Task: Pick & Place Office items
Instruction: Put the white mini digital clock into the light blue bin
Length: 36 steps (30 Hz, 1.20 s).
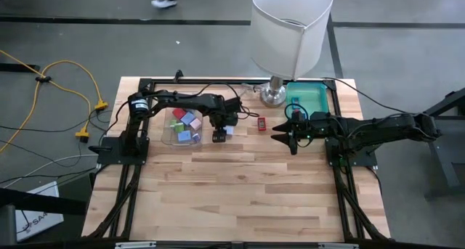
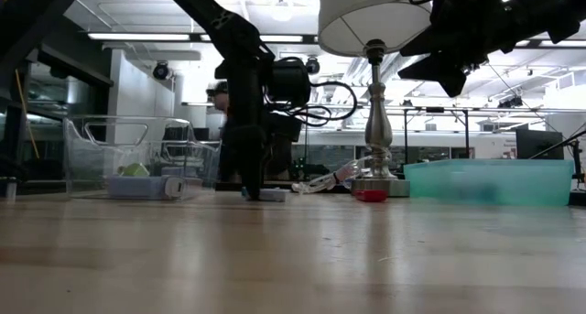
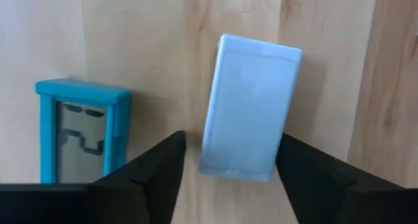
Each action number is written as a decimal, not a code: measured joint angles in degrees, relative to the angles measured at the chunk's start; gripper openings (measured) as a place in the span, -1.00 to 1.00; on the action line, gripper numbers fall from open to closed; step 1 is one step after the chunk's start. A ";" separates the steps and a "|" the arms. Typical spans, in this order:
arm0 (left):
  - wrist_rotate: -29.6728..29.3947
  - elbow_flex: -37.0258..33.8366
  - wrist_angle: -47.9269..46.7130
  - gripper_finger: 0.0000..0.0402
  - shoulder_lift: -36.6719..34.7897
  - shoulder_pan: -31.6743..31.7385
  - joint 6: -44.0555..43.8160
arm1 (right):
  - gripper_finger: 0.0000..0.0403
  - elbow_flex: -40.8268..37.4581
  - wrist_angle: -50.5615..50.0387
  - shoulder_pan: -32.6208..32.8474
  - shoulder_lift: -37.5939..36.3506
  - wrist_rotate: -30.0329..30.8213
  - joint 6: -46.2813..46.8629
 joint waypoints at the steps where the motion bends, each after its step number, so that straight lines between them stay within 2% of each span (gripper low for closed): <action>1: -0.07 -0.02 0.03 0.06 0.00 0.00 0.00 | -0.09 0.00 0.00 0.01 0.00 0.00 0.00; 6: -0.10 -0.02 0.09 -0.17 0.03 0.02 -0.10 | -0.09 0.00 0.00 -0.01 0.00 -0.01 0.00; 9: -0.10 -0.02 0.07 -0.22 0.03 0.02 -0.22 | -0.09 0.00 0.00 0.00 0.00 0.00 0.00; 25: 0.12 -0.18 0.21 -0.21 -0.52 -0.35 -0.44 | -0.09 0.00 0.00 -0.01 0.00 -0.01 0.00; 36: 0.69 0.51 7.70 -0.21 -4.17 -4.22 -0.44 | -0.09 0.00 -0.01 0.01 0.00 0.00 0.00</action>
